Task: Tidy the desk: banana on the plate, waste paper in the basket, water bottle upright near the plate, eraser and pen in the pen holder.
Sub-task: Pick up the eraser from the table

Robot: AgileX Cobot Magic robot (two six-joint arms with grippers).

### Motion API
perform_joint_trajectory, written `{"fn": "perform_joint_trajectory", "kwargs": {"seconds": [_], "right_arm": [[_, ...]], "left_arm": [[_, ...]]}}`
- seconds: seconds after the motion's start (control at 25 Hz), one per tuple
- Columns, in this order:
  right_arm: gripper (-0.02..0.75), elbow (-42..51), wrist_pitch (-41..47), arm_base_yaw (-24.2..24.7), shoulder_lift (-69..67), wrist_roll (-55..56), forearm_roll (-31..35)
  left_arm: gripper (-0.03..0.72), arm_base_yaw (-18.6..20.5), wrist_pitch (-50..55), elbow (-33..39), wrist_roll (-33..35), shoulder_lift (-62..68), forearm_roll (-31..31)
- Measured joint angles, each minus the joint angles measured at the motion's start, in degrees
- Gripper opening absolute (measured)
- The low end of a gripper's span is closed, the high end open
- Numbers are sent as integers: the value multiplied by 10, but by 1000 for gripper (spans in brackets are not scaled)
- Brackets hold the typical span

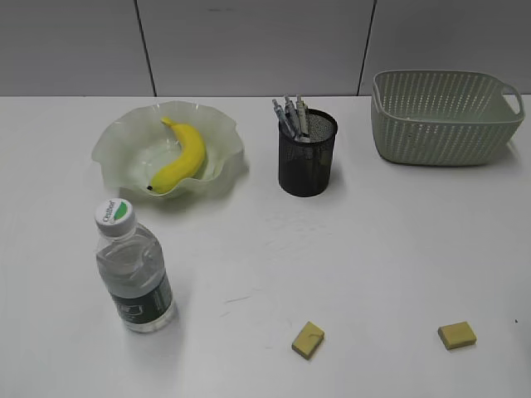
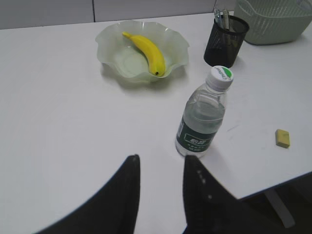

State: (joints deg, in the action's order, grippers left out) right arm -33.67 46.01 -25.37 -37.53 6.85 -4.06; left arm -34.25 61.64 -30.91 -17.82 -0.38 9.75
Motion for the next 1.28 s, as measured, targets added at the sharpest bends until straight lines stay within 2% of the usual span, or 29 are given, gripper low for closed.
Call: {"fn": "perform_joint_trajectory", "kwargs": {"seconds": [0.16, 0.36, 0.48, 0.84, 0.92, 1.08, 1.28], "right_arm": [[285, -47, -6, 0, -204, 0, -4], [484, -68, -38, 0, -397, 28, -12], [536, -68, -64, 0, -481, 52, -14], [542, -68, -126, 0, -624, 65, -17], [500, -68, -138, 0, -633, 66, -17], [291, -68, -152, 0, -636, 66, -17], [289, -69, -165, 0, -628, 66, -18]], "left_arm": [[231, 78, -1, 0, 1, 0, 5], [231, 207, -1, 0, 2, 0, 7], [230, 252, -1, 0, 2, 0, 7], [230, 262, -1, 0, 2, 0, 7], [230, 262, -1, 0, 2, 0, 7], [230, 262, -1, 0, 2, 0, 7], [230, 262, -1, 0, 2, 0, 7]]}}
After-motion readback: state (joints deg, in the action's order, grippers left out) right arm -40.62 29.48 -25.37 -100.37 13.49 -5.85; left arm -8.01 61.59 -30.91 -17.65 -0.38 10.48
